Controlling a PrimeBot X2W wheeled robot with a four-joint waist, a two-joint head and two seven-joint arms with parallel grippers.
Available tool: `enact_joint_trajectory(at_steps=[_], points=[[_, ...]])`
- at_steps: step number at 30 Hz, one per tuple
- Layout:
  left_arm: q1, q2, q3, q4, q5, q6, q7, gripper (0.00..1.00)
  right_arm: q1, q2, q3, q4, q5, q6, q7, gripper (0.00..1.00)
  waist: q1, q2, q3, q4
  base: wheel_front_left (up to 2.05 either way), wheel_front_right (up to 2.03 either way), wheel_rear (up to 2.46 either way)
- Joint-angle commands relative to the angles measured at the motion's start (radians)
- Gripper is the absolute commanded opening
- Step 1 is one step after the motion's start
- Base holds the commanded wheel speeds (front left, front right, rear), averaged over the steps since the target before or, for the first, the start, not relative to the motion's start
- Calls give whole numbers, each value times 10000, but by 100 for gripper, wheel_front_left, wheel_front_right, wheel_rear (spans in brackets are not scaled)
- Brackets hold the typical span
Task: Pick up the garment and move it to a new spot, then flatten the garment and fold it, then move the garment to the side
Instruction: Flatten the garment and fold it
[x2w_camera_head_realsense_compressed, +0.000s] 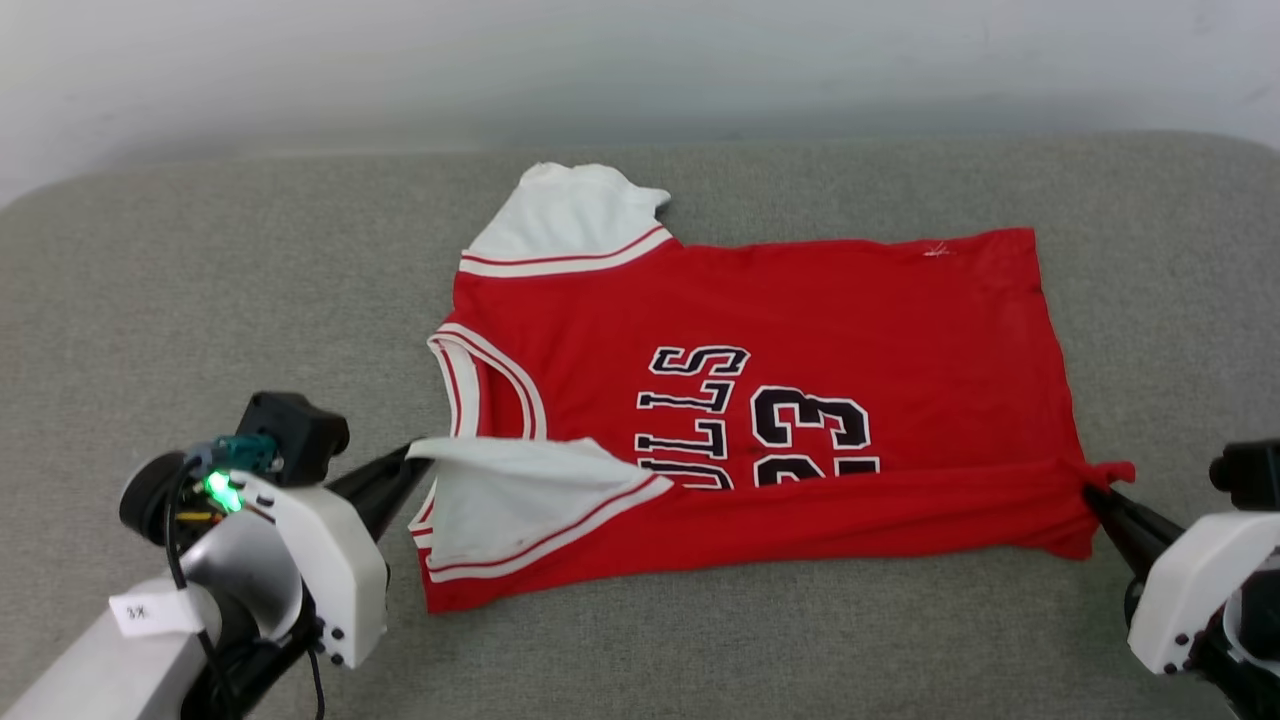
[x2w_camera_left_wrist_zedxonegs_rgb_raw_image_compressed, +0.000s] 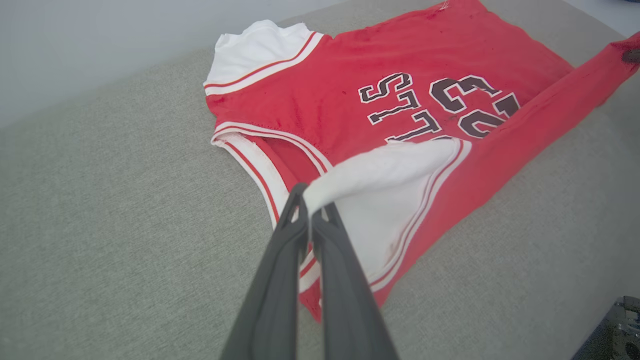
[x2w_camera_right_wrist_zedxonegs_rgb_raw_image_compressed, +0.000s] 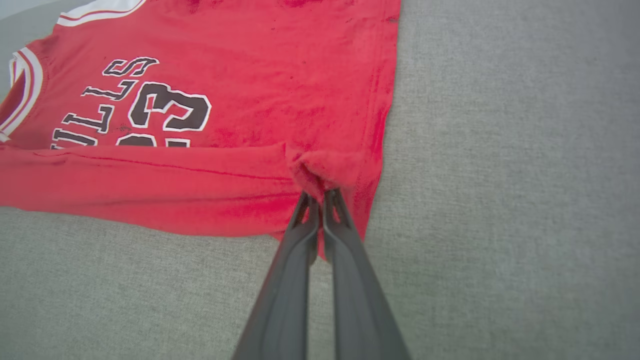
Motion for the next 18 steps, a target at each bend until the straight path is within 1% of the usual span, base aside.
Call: enact_joint_trajectory(at_steps=[1,7,12,18], points=[[-314,-54,2,173,107,-83,25,0,-289,29,67,110,-60,-12,54,0,-2,0,294,-80,0,0,0],[-1376,-320,-207,1046,338,-231,2,0,-1106,118,349,749,-296,-12,246,0,-2,0,743,-155,0,0,0],[-1900,-449,-567,1863,572,-326,149,0,-1639,228,606,1270,-483,-12,200,0,-2,0,1028,-182,0,0,0],[-2332,-788,-999,2871,568,-415,33,0,-2125,289,954,1957,-633,-12,52,0,-2,0,1213,-145,0,0,0]])
